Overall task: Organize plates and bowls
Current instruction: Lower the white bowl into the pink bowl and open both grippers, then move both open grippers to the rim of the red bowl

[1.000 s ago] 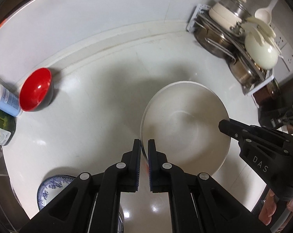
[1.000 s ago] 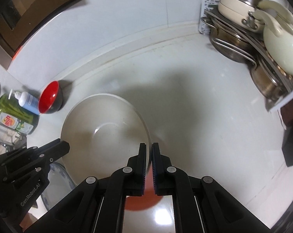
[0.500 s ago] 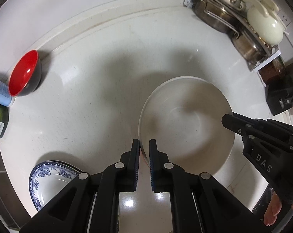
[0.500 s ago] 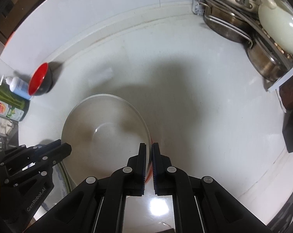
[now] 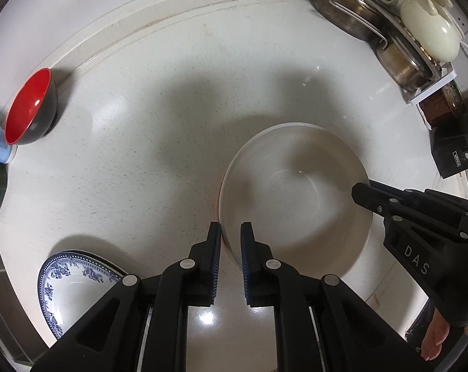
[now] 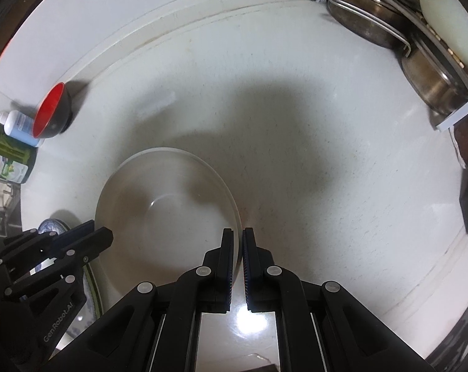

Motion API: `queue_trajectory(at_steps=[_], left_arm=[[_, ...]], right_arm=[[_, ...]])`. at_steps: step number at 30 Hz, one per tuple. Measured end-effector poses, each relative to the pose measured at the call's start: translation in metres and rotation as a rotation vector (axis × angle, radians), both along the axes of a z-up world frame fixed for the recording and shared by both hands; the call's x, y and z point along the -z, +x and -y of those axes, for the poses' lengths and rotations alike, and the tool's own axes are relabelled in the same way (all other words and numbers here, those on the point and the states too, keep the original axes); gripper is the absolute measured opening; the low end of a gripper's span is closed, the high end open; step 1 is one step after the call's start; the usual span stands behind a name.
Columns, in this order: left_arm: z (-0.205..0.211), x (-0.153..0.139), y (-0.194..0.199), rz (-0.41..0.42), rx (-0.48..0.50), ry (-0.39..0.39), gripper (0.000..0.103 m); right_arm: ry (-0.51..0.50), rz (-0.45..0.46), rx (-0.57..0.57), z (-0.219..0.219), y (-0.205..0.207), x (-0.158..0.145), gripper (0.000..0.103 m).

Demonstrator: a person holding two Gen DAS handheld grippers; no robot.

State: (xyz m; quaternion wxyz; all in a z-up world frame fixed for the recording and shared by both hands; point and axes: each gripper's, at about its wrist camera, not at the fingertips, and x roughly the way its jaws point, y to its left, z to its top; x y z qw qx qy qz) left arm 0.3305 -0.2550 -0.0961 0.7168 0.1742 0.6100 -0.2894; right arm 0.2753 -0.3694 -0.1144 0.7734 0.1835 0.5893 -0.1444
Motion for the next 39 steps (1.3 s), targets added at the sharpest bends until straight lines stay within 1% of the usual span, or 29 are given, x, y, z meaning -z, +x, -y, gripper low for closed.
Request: queue_trajectory(at_steps=[10, 12, 14, 16, 17, 18, 20, 21, 22, 23, 26, 29, 33, 35, 39], left_arm=[[-0.001, 0.006, 0.003, -0.020, -0.011, -0.001, 0.017], [-0.001, 0.005, 0.004, -0.013, -0.015, -0.002, 0.020], [-0.001, 0.004, 0.005, 0.004, -0.021, 0.001, 0.033], [-0.002, 0.002, 0.006, 0.019, -0.029, -0.002, 0.041], [-0.004, 0.001, 0.007, 0.025, -0.031, -0.003, 0.044], [-0.005, -0.001, 0.008, 0.031, -0.036, -0.005, 0.044], [-0.008, -0.004, 0.010, 0.033, -0.043, -0.010, 0.047], [-0.010, -0.007, 0.011, 0.040, -0.047, -0.016, 0.047], [-0.012, -0.010, 0.012, 0.050, -0.049, -0.021, 0.049], [-0.013, -0.012, 0.013, 0.057, -0.049, -0.024, 0.052], [-0.019, -0.022, 0.014, 0.079, -0.049, -0.043, 0.054], [-0.027, -0.035, 0.017, 0.124, -0.063, -0.053, 0.058], [-0.039, -0.049, 0.023, 0.157, -0.082, -0.062, 0.060], [-0.047, -0.056, 0.028, 0.171, -0.097, -0.072, 0.061], [-0.064, -0.071, 0.035, 0.232, -0.121, -0.068, 0.064]], right_arm=[[-0.013, -0.007, -0.026, -0.002, 0.004, 0.004, 0.008], [-0.016, -0.008, -0.033, -0.002, 0.004, 0.005, 0.008], [-0.015, -0.005, -0.035, -0.001, 0.004, 0.004, 0.008], [-0.028, -0.005, -0.038, -0.001, 0.004, 0.002, 0.008], [-0.036, 0.000, -0.040, 0.000, 0.004, 0.000, 0.009], [-0.041, 0.001, -0.039, -0.001, 0.004, -0.001, 0.010], [-0.044, 0.012, -0.033, -0.001, 0.004, -0.005, 0.017], [-0.046, 0.021, -0.026, 0.000, 0.003, -0.008, 0.024], [-0.049, 0.029, -0.021, 0.000, 0.003, -0.010, 0.029], [-0.057, 0.041, -0.022, -0.001, 0.002, -0.015, 0.029], [-0.095, 0.060, -0.030, -0.005, 0.001, -0.025, 0.029], [-0.111, 0.081, -0.055, -0.014, 0.002, -0.037, 0.030], [-0.133, 0.123, -0.084, -0.028, 0.005, -0.053, 0.039], [-0.132, 0.139, -0.099, -0.035, 0.007, -0.059, 0.040], [-0.147, 0.170, -0.130, -0.049, 0.013, -0.071, 0.041]])
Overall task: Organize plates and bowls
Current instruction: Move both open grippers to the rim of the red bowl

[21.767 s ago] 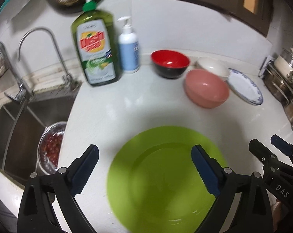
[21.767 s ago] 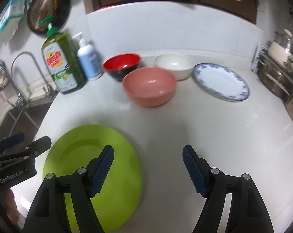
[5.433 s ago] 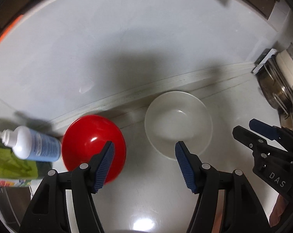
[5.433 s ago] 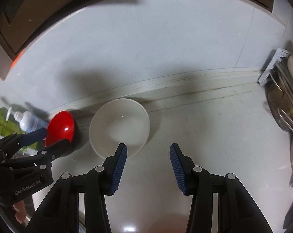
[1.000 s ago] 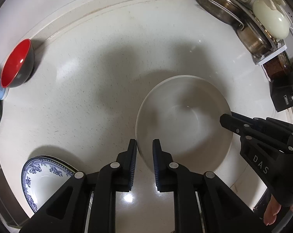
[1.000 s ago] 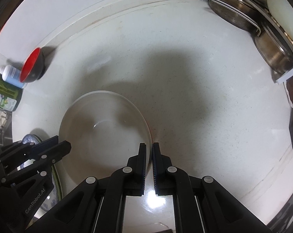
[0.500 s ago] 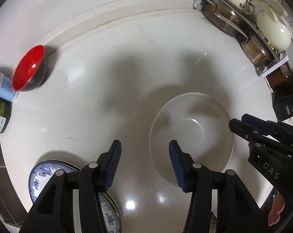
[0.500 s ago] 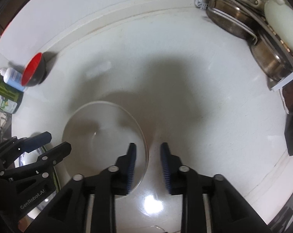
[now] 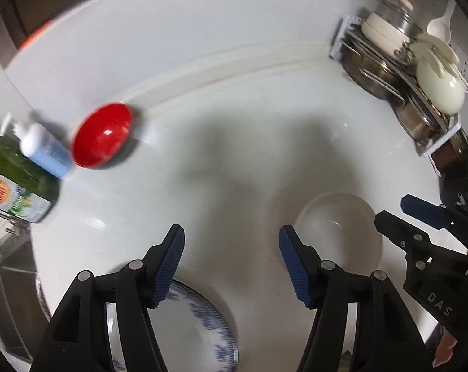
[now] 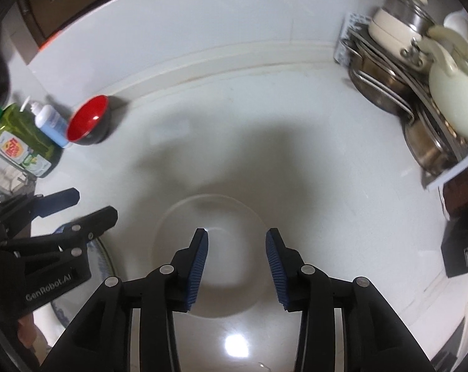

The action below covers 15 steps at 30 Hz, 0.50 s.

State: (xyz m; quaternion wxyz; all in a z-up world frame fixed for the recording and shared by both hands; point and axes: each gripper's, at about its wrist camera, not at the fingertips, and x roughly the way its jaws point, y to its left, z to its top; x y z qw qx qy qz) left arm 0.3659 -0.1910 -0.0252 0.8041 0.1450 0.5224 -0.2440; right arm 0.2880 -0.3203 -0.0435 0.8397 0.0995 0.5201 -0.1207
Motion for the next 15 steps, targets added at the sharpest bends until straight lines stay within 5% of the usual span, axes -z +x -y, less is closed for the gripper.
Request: queue_trajectory(at_steps=[15], left_arm=[[-0.073, -0.041, 0.028, 0.141, -0.110, 0.003, 0.079]], right_arm=[[-0.023, 0.132, -0.110, -0.051, 0.037, -0.037, 0.059]])
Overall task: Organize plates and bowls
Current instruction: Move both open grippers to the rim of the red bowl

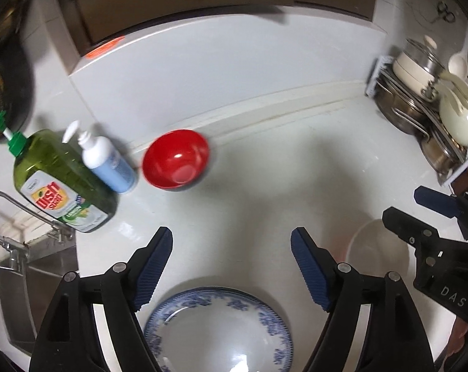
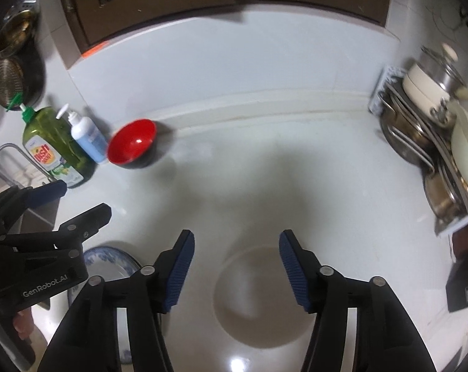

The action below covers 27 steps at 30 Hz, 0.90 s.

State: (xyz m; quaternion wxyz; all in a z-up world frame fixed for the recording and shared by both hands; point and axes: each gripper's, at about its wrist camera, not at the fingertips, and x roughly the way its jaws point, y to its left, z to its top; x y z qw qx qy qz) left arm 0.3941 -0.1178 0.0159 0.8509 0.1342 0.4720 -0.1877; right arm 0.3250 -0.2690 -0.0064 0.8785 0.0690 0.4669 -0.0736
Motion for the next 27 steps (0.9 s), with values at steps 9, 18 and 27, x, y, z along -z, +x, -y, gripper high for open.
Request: queue_trajectory(at_steps=[9, 18, 27], left_arm=[[-0.041, -0.013, 0.037, -0.014, -0.089, -0.025, 0.079], [-0.070, -0.011, 0.070, -0.042, -0.209, -0.091, 0.075], [-0.079, 0.017, 0.113, -0.129, -0.294, -0.113, 0.055]], right_arm=[[-0.005, 0.039, -0.065, -0.033, 0.046, -0.019, 0.059], [0.009, 0.054, -0.159, -0.060, 0.096, -0.026, 0.059], [0.074, 0.052, -0.202, -0.069, 0.150, -0.010, 0.059]])
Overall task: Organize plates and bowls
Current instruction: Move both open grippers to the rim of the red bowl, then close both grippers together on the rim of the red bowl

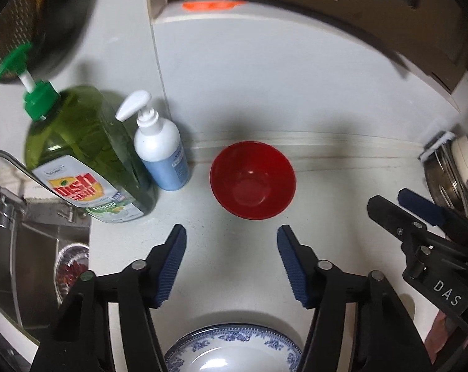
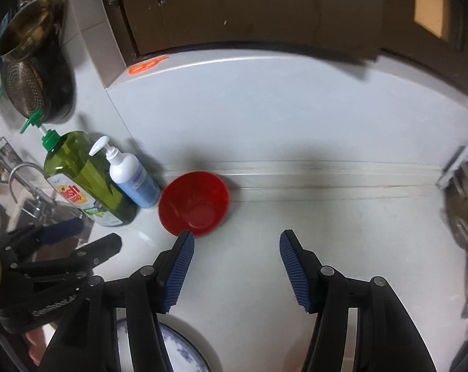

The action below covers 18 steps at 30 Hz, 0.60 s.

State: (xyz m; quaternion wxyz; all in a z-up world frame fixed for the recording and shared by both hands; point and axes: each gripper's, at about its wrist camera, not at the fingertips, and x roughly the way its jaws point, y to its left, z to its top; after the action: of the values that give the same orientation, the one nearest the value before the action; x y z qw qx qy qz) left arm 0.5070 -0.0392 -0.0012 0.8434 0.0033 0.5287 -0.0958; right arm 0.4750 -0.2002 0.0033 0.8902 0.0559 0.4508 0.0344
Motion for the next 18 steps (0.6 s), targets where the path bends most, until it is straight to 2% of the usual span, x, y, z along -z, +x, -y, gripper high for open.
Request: queue_trajectory(at_steps=[8, 10, 18], left_arm=[[-0.001, 0.030, 0.038, -0.048, -0.038, -0.008, 0.047], [0.000, 0.036, 0.045, -0.056, -0.046, -0.008, 0.044], [0.007, 0.065, 0.071, -0.094, -0.041, 0.013, 0.044]], right_arm=[[0.059, -0.067, -0.003, -0.004, 0.043, 0.034, 0.056], [0.066, -0.084, 0.001, -0.006, 0.053, 0.041, 0.052], [0.102, -0.166, 0.025, -0.003, 0.090, 0.078, 0.051]])
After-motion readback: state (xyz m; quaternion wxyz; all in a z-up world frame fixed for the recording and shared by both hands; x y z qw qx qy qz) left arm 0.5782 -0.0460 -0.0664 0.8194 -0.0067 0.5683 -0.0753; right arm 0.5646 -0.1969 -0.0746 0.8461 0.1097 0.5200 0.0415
